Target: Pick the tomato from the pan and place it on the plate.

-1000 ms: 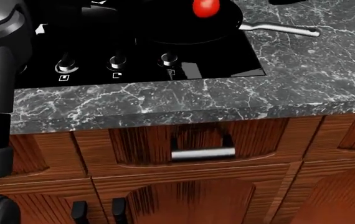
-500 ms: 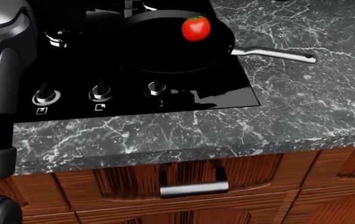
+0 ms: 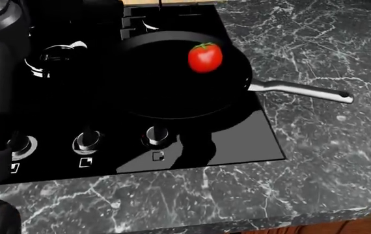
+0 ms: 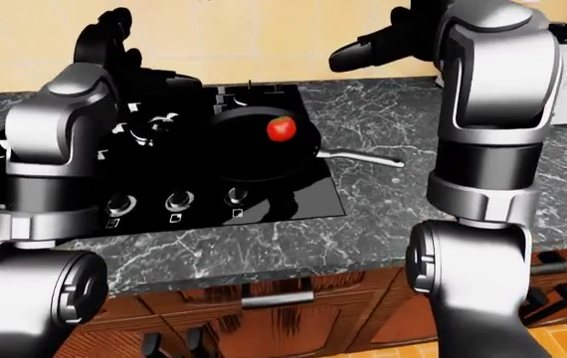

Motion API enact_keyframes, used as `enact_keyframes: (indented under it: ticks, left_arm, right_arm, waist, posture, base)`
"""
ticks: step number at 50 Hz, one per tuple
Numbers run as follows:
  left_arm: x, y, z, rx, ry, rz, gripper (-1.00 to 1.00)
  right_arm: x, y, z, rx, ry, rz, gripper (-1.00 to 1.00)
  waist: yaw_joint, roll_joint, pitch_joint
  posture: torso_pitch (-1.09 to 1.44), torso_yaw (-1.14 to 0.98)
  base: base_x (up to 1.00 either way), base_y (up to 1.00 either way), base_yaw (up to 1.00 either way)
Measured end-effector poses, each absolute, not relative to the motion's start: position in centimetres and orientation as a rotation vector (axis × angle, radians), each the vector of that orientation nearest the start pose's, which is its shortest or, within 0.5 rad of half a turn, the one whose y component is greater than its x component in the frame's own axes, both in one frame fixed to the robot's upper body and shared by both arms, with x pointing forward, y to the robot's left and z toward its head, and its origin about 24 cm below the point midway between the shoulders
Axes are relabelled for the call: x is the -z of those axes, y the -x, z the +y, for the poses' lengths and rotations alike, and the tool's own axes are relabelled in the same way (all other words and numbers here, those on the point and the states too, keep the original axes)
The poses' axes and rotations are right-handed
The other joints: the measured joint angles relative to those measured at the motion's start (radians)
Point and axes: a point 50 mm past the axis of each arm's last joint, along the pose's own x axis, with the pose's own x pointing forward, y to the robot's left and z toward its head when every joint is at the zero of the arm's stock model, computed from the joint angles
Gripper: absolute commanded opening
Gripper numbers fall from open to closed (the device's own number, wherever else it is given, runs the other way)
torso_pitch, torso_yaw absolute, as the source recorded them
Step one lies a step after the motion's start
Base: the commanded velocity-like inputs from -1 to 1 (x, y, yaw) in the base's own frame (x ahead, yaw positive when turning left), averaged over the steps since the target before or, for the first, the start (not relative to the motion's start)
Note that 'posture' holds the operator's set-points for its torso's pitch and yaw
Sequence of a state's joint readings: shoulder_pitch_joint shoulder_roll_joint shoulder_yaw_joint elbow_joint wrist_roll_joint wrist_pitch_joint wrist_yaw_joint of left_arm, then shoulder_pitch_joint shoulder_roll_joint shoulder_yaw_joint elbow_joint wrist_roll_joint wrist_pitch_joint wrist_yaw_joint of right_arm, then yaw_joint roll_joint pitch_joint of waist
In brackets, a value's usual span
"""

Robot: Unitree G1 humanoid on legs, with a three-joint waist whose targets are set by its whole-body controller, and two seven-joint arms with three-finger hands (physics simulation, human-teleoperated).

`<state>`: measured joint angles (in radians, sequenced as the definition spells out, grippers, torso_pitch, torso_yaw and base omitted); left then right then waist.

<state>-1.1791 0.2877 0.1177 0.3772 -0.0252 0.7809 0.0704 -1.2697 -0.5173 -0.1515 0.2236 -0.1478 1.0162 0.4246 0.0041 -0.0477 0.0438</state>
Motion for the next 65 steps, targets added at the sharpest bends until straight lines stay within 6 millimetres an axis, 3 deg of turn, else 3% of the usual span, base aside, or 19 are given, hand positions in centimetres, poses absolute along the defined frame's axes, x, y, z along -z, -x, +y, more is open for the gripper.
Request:
enact_keyframes:
  ticks: [3,6,8,10,13,20,27,40,44,53,65]
  left_arm:
    - [-28.2,-39.2,15.7,-0.082,-0.157,-0.002,1.0]
    - [-28.5,-39.1,15.9,-0.089,-0.153,-0.008,1.0]
    - [-29.7,-38.9,16.0,-0.097,-0.152,-0.05,1.0]
    - [-30.4,-38.7,16.1,-0.104,-0.153,-0.08,1.0]
    - [-29.5,-38.9,16.6,-0.118,-0.154,-0.043,1.0]
    - [-28.5,-39.1,17.3,-0.134,-0.156,0.016,1.0]
    - [-30.0,-38.8,17.9,-0.146,-0.166,-0.043,1.0]
    - [-29.7,-39.2,19.4,-0.174,-0.166,-0.032,1.0]
    - [-29.6,-39.2,19.7,-0.183,-0.165,-0.023,1.0]
    - [-29.0,-39.4,21.4,-0.211,-0.154,-0.012,1.0]
    - [-28.8,-39.5,22.1,-0.223,-0.149,-0.009,1.0]
  right_arm:
    - [-34.2,-35.6,-21.5,-0.013,0.281,0.013,1.0]
    - [-34.7,-35.5,-21.3,-0.016,0.288,-0.002,1.0]
    - [-35.5,-35.1,-21.2,-0.021,0.29,-0.04,1.0]
    - [-36.0,-35.0,-21.1,-0.025,0.297,-0.061,1.0]
    - [-34.9,-35.5,-20.7,-0.056,0.303,-0.01,1.0]
    - [-36.6,-35.5,-21.2,-0.078,0.337,-0.102,1.0]
    - [-39.3,-35.8,-20.6,-0.114,0.575,-0.11,1.0]
    - [-39.8,-38.0,-19.7,-0.142,1.185,-0.053,1.0]
    - [-39.2,-39.1,-17.8,-0.176,1.328,-0.034,1.0]
    - [-37.9,-40.1,-14.1,-0.263,1.472,-0.054,1.0]
    - [-35.7,-40.8,-10.5,-0.383,1.535,-0.021,1.0]
  waist:
    - [-0.006,0.003,0.001]
    - [-0.005,0.033,-0.002]
    - [-0.011,0.043,0.005]
    - [-0.014,0.068,0.009]
    - [-0.01,0.037,0.02]
    - [-0.003,0.021,0.029]
    - [-0.01,0.038,0.022]
    - [-0.026,0.066,0.027]
    - [-0.031,0.073,0.027]
    - [-0.026,0.072,0.023]
    - [-0.018,0.069,0.018]
  posture:
    - [0.0,0.0]
    - [0.0,0.0]
    - [0.0,0.0]
    - [0.0,0.0]
    - [0.0,0.0]
    - [0.0,0.0]
    - [0.0,0.0]
    - [0.0,0.0]
    - [0.0,0.0]
    - [0.0,0.0]
    - [0.0,0.0]
  base:
    - [0.23,0.0,0.0]
    - [0.15,0.0,0.0]
    - [0.0,0.0,0.0]
    - [0.0,0.0,0.0]
    - [0.0,0.0,0.0]
    - [0.0,0.0,0.0]
    - [0.0,0.0,0.0]
    - [0.0,0.0,0.0]
    - [0.0,0.0,0.0]
    - [0.0,0.0,0.0]
    - [0.0,0.0,0.0]
